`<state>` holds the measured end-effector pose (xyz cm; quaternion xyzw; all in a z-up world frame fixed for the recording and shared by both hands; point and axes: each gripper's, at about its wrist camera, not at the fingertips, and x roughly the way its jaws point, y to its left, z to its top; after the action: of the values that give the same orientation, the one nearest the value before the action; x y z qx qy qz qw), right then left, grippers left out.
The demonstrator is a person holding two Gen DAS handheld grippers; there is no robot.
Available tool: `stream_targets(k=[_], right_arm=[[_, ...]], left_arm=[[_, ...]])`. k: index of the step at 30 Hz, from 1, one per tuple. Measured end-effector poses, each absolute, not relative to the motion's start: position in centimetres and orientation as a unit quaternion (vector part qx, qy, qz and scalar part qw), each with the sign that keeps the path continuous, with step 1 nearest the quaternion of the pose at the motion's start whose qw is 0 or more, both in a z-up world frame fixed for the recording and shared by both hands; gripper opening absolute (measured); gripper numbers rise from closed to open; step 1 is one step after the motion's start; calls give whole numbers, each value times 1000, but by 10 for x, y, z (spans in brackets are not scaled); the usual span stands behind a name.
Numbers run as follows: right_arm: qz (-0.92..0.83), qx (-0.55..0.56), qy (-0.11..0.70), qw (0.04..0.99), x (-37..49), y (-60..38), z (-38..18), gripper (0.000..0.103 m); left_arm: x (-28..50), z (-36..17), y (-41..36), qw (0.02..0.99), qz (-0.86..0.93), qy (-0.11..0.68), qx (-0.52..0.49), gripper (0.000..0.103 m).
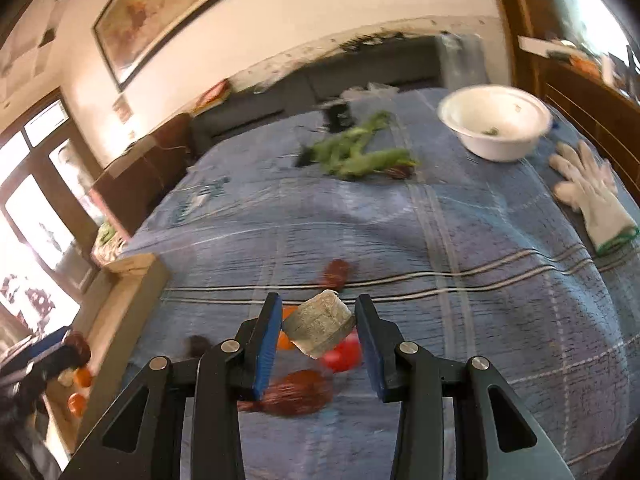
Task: Organize fruits
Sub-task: 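Release the white cake into the box with the right tool while the left tool drops the date there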
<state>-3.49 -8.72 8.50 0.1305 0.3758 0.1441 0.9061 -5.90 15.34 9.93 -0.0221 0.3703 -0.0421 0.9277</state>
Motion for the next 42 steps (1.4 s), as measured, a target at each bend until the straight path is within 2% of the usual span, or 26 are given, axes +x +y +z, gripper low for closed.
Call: stream_targets(k=[6, 12, 14, 21, 29, 37, 39, 41, 42], right_arm=[[224, 107, 381, 891, -49, -19, 107, 42], [297, 73, 415, 857, -48, 68, 104, 42], [310, 61, 422, 850, -48, 91, 101, 42], [336, 5, 444, 830, -48, 162, 83, 42], [335, -40, 457, 823, -43, 194, 62, 42], [332, -47, 457, 824, -41, 203, 60, 43], [331, -39, 451, 828, -42, 198, 66, 46], [330, -28, 445, 832, -45, 191, 73, 55], [329, -18, 441, 835, -47, 184, 78, 55]], left_arm=[[-58, 94, 223, 923, 19, 383, -38, 44], [-38, 82, 270, 913, 48, 403, -49, 44], [-33, 78, 276, 910, 58, 408, -42, 36], [-16, 68, 294, 904, 58, 422, -45, 36], [-16, 64, 309, 901, 40, 423, -88, 36], [-47, 83, 323, 906, 46, 395, -146, 45], [-56, 91, 323, 909, 46, 384, -155, 51], [-67, 101, 321, 915, 51, 368, -158, 56], [-74, 107, 318, 919, 52, 357, -157, 57]])
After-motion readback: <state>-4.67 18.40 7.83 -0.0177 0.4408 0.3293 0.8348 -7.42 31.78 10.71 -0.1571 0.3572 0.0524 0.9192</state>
